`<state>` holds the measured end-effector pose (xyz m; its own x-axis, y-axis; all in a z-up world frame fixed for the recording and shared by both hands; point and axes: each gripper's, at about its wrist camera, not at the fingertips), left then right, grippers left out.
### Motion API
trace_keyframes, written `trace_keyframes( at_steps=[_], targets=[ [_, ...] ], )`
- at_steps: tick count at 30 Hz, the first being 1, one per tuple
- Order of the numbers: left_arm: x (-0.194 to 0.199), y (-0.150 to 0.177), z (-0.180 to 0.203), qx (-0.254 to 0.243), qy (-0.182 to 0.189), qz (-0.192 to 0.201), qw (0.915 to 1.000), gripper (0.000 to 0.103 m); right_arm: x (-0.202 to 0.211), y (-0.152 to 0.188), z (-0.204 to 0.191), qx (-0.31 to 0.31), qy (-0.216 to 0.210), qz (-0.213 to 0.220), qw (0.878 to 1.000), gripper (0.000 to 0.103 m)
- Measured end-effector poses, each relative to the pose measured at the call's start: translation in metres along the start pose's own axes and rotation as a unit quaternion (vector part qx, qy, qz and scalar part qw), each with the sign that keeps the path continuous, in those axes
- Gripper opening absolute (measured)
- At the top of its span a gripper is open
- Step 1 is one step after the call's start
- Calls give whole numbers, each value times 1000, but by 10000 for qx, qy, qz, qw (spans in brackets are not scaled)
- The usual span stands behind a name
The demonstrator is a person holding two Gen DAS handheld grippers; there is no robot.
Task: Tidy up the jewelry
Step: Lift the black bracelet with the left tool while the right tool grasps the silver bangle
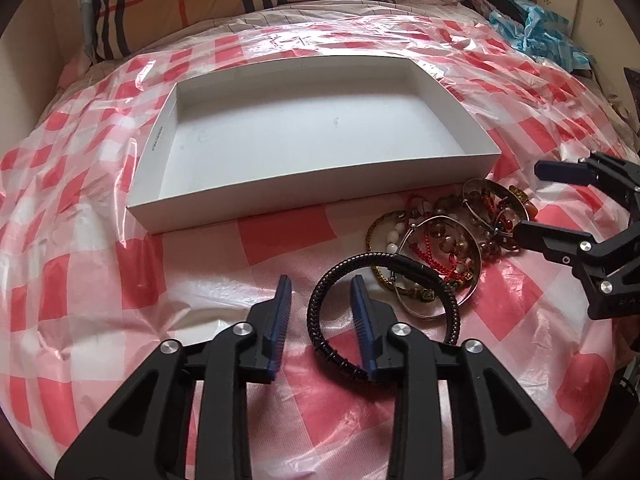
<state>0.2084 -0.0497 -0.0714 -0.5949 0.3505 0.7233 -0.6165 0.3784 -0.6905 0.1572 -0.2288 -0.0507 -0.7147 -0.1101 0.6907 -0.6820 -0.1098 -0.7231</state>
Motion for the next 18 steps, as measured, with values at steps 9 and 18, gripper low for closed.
trace_keyframes(
  at_steps=[9,18],
  targets=[
    [-13,5,3,-19,69,-198,9998,9,-41,3,3,26,-242,-540,9982,61],
    [24,4,-7,467,209,117,9986,7,9,1,-12,270,242,-18,9993,61]
  ],
)
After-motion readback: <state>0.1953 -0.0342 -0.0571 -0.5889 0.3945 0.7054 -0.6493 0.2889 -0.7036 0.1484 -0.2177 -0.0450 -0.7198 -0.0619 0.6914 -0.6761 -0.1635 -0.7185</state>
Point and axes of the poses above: each gripper's, at about its wrist camera, not at the fingertips, and x roughly against the way its jaws point, z to its right, y to its underside, and after that the axes turned 11 degrees about z, right-handed
